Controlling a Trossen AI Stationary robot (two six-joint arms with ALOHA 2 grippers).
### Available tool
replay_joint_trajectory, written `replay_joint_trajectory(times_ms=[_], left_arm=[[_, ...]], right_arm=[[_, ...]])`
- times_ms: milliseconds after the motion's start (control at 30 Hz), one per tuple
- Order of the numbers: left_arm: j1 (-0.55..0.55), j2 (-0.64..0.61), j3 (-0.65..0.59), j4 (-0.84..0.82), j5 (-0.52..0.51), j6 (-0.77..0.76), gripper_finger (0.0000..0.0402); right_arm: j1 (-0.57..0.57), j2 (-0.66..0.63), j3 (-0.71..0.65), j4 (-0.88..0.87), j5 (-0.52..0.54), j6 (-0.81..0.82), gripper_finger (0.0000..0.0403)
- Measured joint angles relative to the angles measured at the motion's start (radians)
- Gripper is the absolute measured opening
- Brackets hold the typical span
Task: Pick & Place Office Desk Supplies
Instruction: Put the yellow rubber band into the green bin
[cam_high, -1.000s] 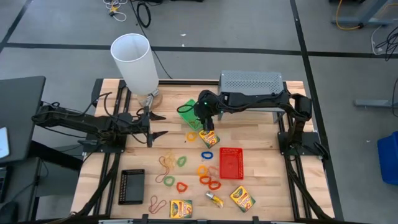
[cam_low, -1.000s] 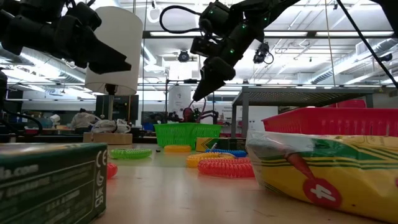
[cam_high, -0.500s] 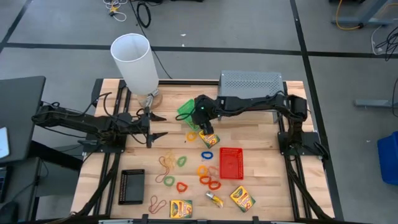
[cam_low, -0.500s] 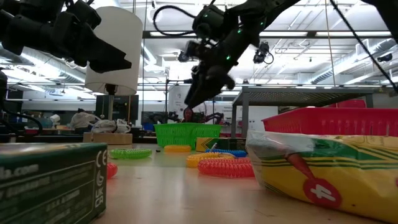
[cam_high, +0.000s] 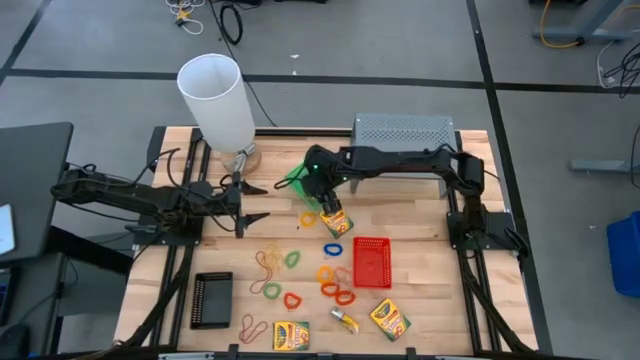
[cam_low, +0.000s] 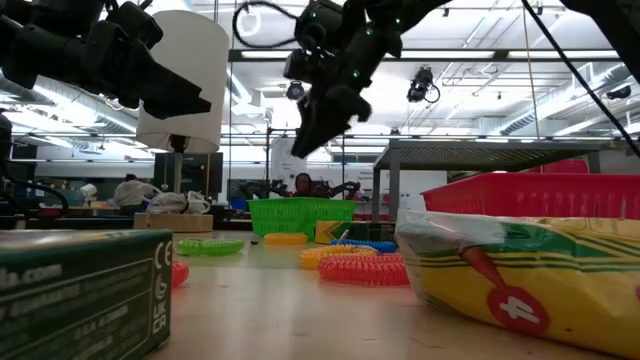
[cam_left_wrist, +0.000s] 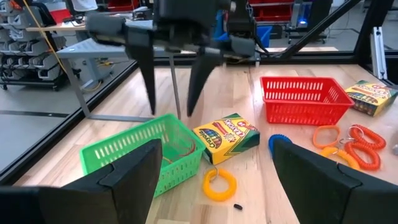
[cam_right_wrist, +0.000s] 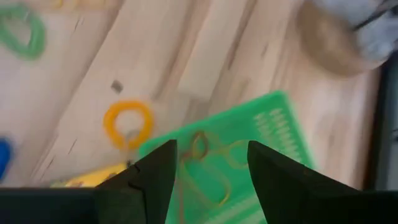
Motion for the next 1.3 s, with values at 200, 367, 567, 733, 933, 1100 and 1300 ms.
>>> replay_joint_trajectory(times_ms=[200, 367, 567, 733, 933, 1100, 1300], left_arm=[[0.000, 0.000, 0.000, 0.000, 0.001, -0.012, 0.0311], [-0.001, 0.006, 0.000, -0.010, 0.020, -0.052, 0.0311], [-0.001, 0.061, 0.000, -0.072, 0.136, -0.161, 0.0311], [-0.027, 0.129, 0.000, -0.080, 0.215, -0.222, 0.0304], [-0.096, 0.191, 0.000, -0.081, 0.211, -0.224, 0.0292], [-0.141, 0.212, 0.000, -0.062, 0.175, -0.228, 0.0288], [-0.185, 0.211, 0.000, 0.015, 0.125, -0.174, 0.0288]], right_arm=[[-0.003, -0.002, 0.003, 0.153, 0.183, -0.014, 0.0205], [-0.002, -0.001, 0.003, 0.088, 0.064, 0.089, 0.0205], [0.093, 0.018, 0.000, 0.060, 0.015, 0.122, 0.0205], [0.188, 0.021, 0.002, 0.186, 0.031, 0.118, 0.0205], [0.256, 0.002, 0.002, 0.370, -0.069, 0.157, 0.0205], [0.260, -0.037, 0.002, 0.444, -0.077, 0.150, 0.0205], [0.219, -0.118, 0.002, 0.437, -0.152, 0.186, 0.0205]])
